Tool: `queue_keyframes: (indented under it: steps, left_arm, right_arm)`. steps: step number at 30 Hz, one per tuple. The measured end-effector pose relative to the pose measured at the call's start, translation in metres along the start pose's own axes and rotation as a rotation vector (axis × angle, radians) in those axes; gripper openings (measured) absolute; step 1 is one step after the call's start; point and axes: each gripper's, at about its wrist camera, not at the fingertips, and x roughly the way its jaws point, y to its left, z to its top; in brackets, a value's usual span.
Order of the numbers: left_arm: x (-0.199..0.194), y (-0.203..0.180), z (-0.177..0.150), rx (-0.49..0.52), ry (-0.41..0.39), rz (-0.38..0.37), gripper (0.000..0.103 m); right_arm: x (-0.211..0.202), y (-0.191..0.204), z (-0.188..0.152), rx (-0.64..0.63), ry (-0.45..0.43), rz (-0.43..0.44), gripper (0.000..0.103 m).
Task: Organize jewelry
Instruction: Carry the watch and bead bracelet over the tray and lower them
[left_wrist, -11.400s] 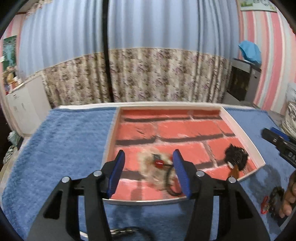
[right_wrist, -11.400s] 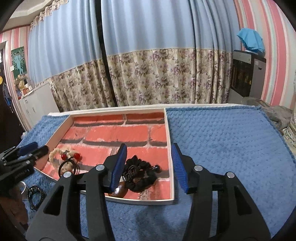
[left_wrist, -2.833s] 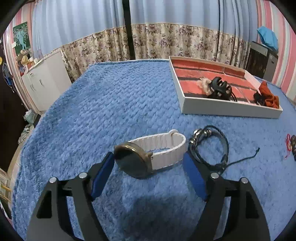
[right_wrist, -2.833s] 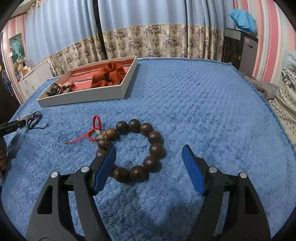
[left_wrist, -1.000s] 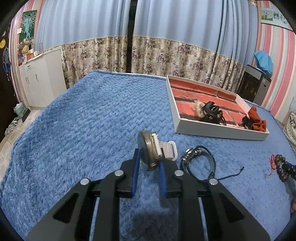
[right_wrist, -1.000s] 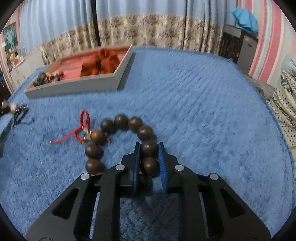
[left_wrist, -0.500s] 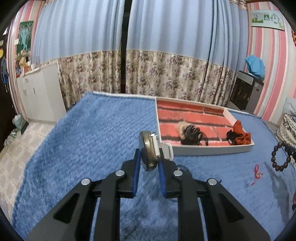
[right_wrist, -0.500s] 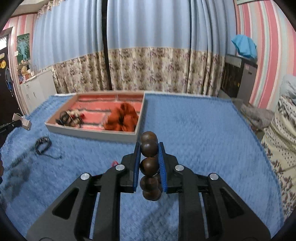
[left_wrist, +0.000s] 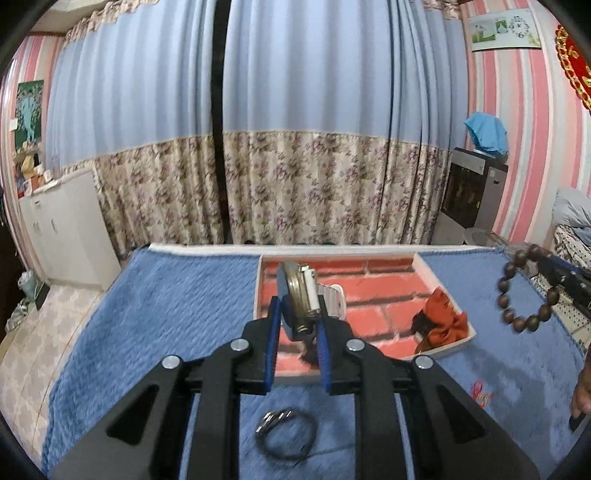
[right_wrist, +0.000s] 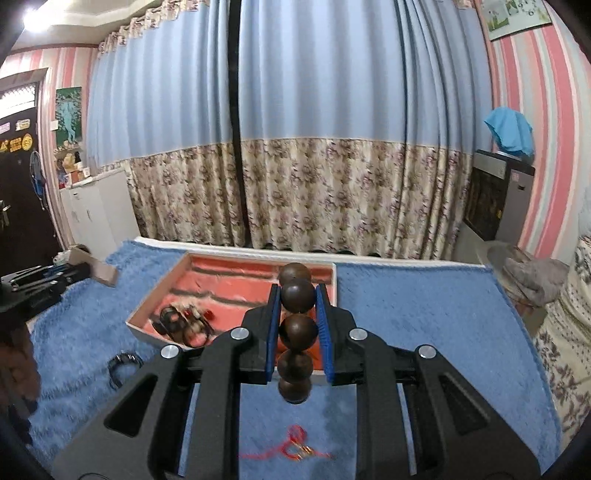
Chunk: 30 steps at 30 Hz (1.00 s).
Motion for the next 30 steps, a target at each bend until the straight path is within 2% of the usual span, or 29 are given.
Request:
queue_keyframes:
  steps: [8, 14, 17, 21, 25, 30]
  left_arm:
    - [0.038, -0.022, 0.028, -0.021, -0.005, -0.063, 0.018]
    - [0.078, -0.032, 0.033, -0.018, 0.016, -0.058, 0.018]
    - [0.098, -0.033, 0.026, -0.011, 0.03, -0.033, 0.018]
    - [0.124, -0.025, 0.01, -0.039, 0.077, -0.073, 0.018]
    - [0.152, -0.017, -0.01, -0.06, 0.147, -0.044, 0.018]
    - [0.163, -0.018, -0.022, -0.063, 0.174, -0.061, 0.018]
  right_arm:
    - [0.036, 0.022, 0.027, -0.002, -0.016, 0.052, 0.019]
    - [0.072, 0.029, 0.037, 0.024, -0.005, 0.085, 0.019]
    - [0.095, 0.031, 0.032, 0.027, 0.015, 0.087, 0.019]
    - [0.119, 0.034, 0.022, 0.011, 0.061, 0.083, 0.02]
    - [0.133, 0.034, 0.013, 0.007, 0.088, 0.084, 0.02]
    - [0.147, 0.031, 0.002, 0.016, 0.122, 0.091, 0.02]
